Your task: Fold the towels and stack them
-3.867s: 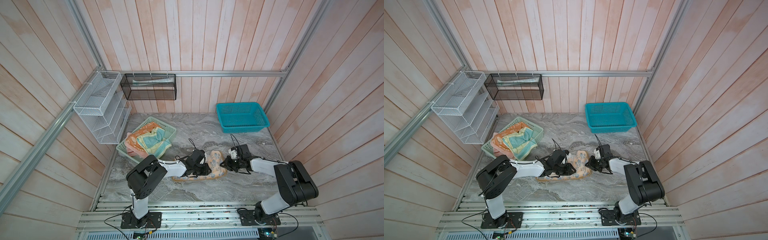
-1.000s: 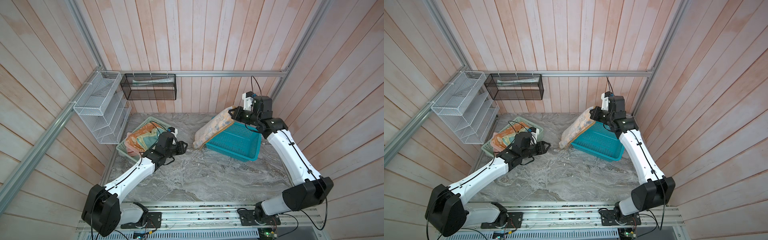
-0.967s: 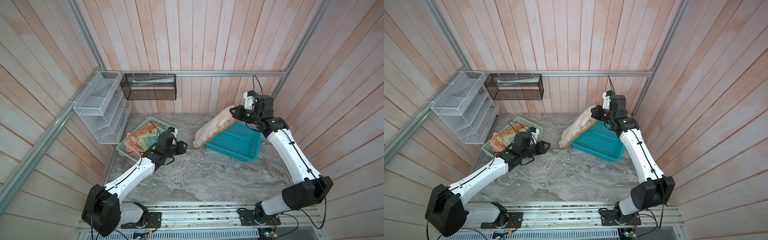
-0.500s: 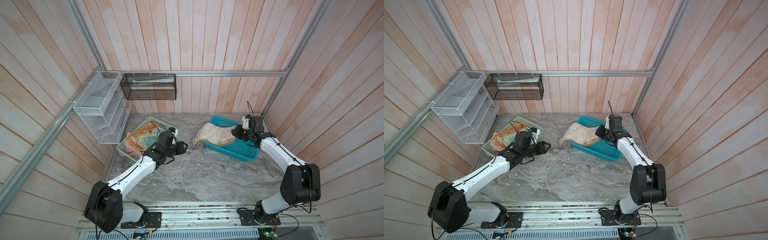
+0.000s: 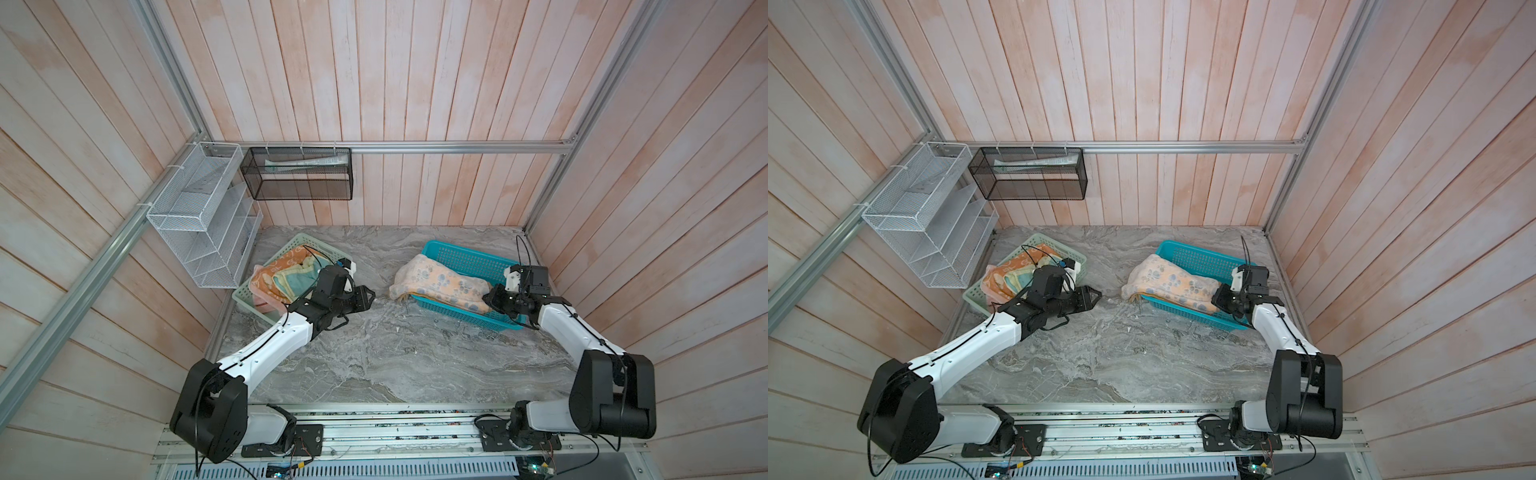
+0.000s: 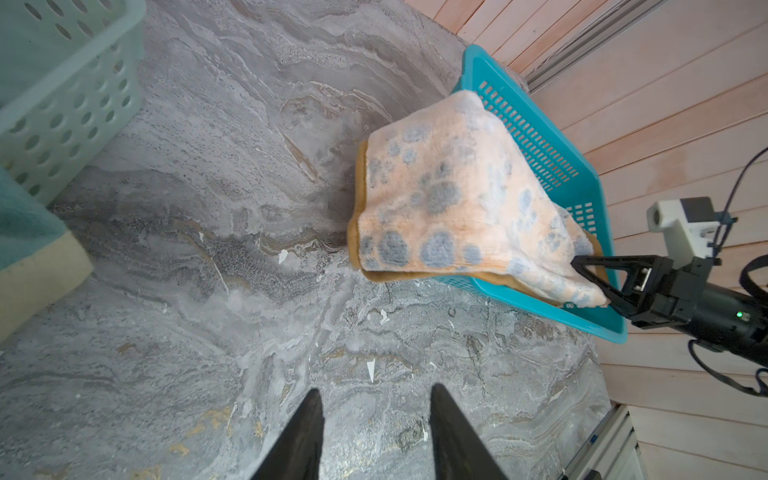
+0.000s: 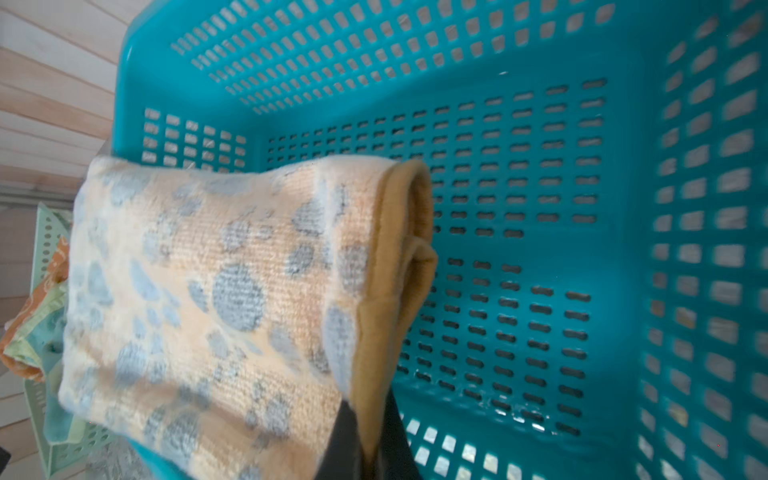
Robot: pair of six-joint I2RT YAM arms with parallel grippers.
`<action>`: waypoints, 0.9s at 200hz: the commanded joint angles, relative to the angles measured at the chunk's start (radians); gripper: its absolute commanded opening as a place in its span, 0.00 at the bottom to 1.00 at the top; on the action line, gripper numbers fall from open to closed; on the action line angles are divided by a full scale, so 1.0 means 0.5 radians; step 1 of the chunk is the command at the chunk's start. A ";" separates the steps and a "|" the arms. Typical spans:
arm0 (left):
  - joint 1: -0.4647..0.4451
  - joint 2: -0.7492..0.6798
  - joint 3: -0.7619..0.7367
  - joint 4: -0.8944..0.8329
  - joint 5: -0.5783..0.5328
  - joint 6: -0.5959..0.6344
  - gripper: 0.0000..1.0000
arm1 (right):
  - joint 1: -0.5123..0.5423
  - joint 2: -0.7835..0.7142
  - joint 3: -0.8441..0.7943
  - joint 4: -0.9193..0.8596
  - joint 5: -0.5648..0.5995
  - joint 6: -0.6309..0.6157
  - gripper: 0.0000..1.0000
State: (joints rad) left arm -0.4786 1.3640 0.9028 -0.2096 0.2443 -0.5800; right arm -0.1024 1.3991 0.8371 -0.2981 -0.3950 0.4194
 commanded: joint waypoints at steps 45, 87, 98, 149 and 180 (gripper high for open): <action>-0.118 0.503 0.649 -0.107 0.134 0.341 0.51 | -0.023 0.140 0.213 -0.204 -0.142 -0.313 0.00; -0.173 1.282 1.592 -0.328 0.213 0.589 0.55 | 0.006 0.083 0.058 -0.175 -0.116 -0.284 0.00; -0.178 1.477 1.846 -0.393 0.222 0.637 0.56 | 0.023 0.059 0.017 -0.162 -0.110 -0.269 0.00; -0.173 2.257 2.972 -0.724 0.411 0.735 0.60 | 0.111 0.046 -0.118 -0.152 -0.096 -0.257 0.00; -0.174 2.408 3.064 -0.642 0.496 0.646 0.62 | 0.148 0.043 -0.177 -0.170 -0.094 -0.262 0.00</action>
State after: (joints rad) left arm -0.5655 2.5362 2.3962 -0.5087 0.4236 -0.2508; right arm -0.0452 1.4322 0.7719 -0.3622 -0.4461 0.2878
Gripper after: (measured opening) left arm 0.616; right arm 0.056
